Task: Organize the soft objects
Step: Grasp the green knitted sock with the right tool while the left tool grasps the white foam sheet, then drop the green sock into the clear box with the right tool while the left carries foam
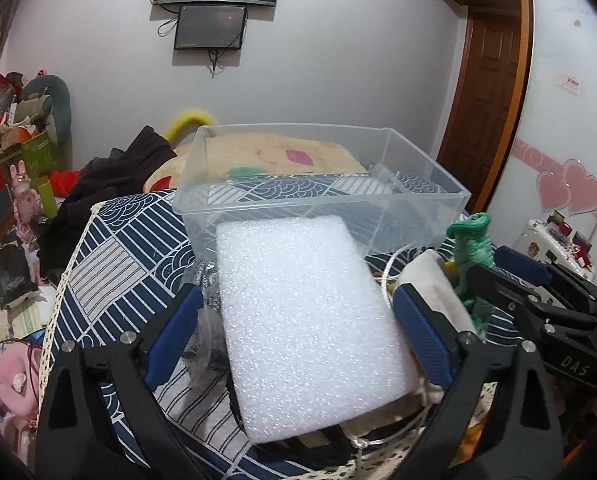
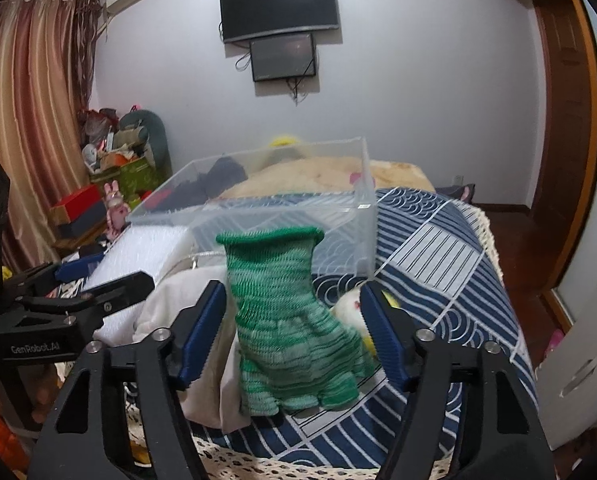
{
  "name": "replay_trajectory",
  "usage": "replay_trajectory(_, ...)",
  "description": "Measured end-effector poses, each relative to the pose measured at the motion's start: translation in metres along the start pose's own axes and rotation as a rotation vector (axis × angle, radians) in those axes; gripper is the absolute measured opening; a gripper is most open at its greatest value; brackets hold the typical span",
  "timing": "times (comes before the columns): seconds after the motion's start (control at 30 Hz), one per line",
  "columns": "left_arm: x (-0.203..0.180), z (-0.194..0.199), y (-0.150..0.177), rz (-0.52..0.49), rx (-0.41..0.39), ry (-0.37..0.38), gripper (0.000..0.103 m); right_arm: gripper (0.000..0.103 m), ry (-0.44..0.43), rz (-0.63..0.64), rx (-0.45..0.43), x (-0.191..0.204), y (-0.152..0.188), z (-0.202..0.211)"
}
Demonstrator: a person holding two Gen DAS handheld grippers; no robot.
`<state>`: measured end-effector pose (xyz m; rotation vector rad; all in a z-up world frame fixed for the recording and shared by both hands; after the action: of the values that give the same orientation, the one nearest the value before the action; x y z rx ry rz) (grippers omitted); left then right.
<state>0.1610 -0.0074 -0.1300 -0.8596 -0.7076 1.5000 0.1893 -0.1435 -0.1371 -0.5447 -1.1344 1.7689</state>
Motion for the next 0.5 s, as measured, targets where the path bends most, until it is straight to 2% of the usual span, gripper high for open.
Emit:
replay_trajectory(0.23, 0.003, -0.002, 0.005, -0.026, 0.003, -0.004, 0.097, 0.035, -0.011, 0.023, 0.033, 0.005, 0.006, -0.007)
replay_trajectory(0.3, 0.002, -0.001, 0.007, -0.031, 0.004, 0.001, 0.092, 0.026, -0.015, 0.026, 0.037, 0.005, 0.006, -0.007)
replay_trajectory(0.4, 0.0, -0.003, 0.011, -0.049, 0.015, 0.01, 0.086, 0.017, -0.01, 0.031, 0.037, 0.005, 0.006, -0.008)
replay_trajectory(0.5, -0.002, -0.003, 0.012, -0.066, 0.01, 0.007, 0.085, 0.012, -0.007, 0.025, 0.027, 0.003, 0.004, -0.006)
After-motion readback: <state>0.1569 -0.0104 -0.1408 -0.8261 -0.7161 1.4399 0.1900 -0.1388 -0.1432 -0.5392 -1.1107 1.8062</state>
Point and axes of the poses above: each gripper's, at about its wrist camera, not at the fingertips, and z roughly against the way its jaws point, x to its left, y to its underside, the point moved 9 cm from there along -z, roughly the way its jaws point, and after that the axes turned 2 degrees about -z, right-handed, at the moved point
